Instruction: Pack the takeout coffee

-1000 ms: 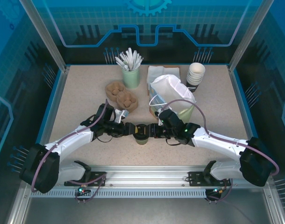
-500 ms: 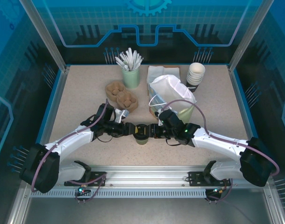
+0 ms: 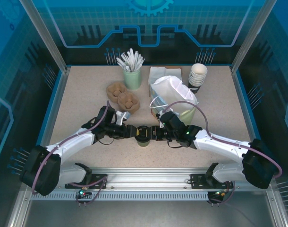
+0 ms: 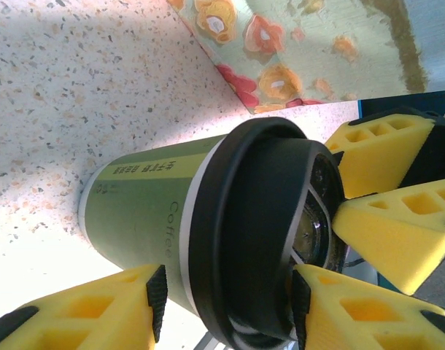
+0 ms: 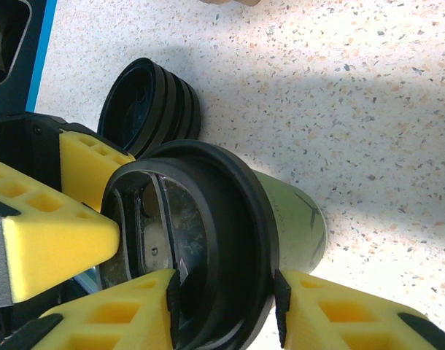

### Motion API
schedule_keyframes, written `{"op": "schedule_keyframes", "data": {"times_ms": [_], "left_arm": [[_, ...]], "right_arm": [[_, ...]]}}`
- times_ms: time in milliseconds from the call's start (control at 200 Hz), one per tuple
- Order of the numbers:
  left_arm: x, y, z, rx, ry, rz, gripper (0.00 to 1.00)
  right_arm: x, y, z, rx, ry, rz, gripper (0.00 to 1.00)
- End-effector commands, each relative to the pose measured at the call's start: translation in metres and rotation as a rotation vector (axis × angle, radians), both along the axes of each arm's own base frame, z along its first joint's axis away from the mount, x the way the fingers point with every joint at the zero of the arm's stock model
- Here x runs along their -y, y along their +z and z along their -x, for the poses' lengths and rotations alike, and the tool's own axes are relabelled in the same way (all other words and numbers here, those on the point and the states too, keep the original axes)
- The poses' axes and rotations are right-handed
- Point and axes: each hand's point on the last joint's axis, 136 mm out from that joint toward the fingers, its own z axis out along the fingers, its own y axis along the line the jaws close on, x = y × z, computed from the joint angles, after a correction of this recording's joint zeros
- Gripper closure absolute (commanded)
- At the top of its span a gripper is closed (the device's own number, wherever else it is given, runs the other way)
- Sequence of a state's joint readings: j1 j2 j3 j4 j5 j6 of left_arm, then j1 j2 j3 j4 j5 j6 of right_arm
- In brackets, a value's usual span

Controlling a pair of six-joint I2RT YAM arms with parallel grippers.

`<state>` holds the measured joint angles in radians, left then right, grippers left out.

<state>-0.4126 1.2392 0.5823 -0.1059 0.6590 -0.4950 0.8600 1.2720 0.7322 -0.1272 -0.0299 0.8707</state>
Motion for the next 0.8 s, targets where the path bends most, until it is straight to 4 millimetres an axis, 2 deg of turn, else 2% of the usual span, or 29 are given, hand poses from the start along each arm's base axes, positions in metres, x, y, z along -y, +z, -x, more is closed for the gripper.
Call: {"op": "schedule_keyframes", "data": {"times_ms": [0, 225, 575, 795], "left_arm": [[-0.016, -0.044, 0.018, -0.100, 0.017, -0.122, 0.51], [-0.019, -0.053, 0.024, -0.118, 0.018, -0.135, 0.51], [-0.016, -0.041, 0.019, -0.086, 0.019, -0.118, 0.51], [-0.018, -0.044, 0.020, -0.092, 0.021, -0.127, 0.51]], "right_arm": [[0.016, -0.036, 0.016, -0.069, 0.010, 0.119, 0.60], [0.016, -0.041, 0.022, -0.050, 0.023, 0.154, 0.63], [0.019, -0.048, 0.020, -0.065, -0.002, 0.182, 0.63], [0.021, -0.055, 0.022, -0.094, -0.021, 0.187, 0.66]]}}
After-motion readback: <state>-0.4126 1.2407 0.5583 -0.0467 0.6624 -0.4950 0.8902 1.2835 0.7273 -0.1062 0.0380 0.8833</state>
